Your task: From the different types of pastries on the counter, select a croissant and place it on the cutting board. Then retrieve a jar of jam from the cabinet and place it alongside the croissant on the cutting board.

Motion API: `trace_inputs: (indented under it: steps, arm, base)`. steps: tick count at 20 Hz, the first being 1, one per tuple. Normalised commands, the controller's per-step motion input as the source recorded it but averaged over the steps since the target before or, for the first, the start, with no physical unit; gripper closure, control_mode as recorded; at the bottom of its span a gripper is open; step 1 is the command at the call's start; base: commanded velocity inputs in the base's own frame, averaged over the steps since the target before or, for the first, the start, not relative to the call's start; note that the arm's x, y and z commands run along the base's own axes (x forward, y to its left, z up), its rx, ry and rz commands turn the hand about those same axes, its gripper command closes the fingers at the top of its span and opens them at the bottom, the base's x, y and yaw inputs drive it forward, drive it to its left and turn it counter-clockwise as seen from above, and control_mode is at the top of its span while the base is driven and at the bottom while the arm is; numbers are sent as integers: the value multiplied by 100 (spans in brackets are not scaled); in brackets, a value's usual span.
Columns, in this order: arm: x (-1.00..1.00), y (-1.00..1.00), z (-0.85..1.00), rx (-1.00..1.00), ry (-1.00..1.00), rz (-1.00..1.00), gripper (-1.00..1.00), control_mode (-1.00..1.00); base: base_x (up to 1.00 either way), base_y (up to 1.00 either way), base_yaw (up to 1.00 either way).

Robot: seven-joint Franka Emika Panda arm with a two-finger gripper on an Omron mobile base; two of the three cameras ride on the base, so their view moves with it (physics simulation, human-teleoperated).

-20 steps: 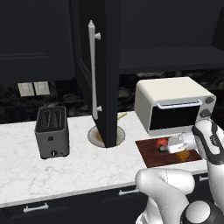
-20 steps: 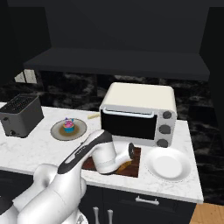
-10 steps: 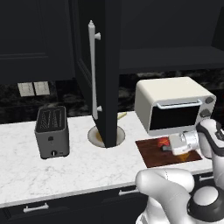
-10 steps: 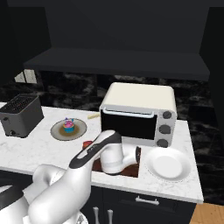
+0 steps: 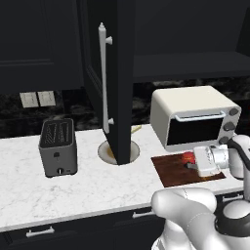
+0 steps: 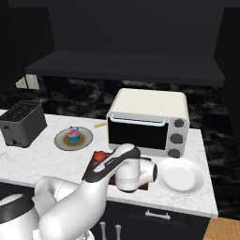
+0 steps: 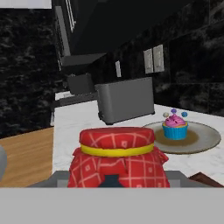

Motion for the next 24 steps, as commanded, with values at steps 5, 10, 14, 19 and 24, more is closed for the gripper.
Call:
trace_inputs:
  steps: [5, 10, 14, 19, 24]
  arm:
    - [0, 4, 0, 0, 0, 0, -100, -100]
    - [0, 0, 0, 0, 0, 0, -100, -100]
    - [0, 0, 0, 0, 0, 0, -100, -100]
    - [0, -1, 35, 1, -2, 0, -100, -100]
    - [-3, -6, 78, 3, -6, 0, -100, -100]
  base:
    - [0, 0, 0]
    - [0, 0, 0]
    - [0, 0, 0]
    - [0, 0, 0]
    - [0, 0, 0]
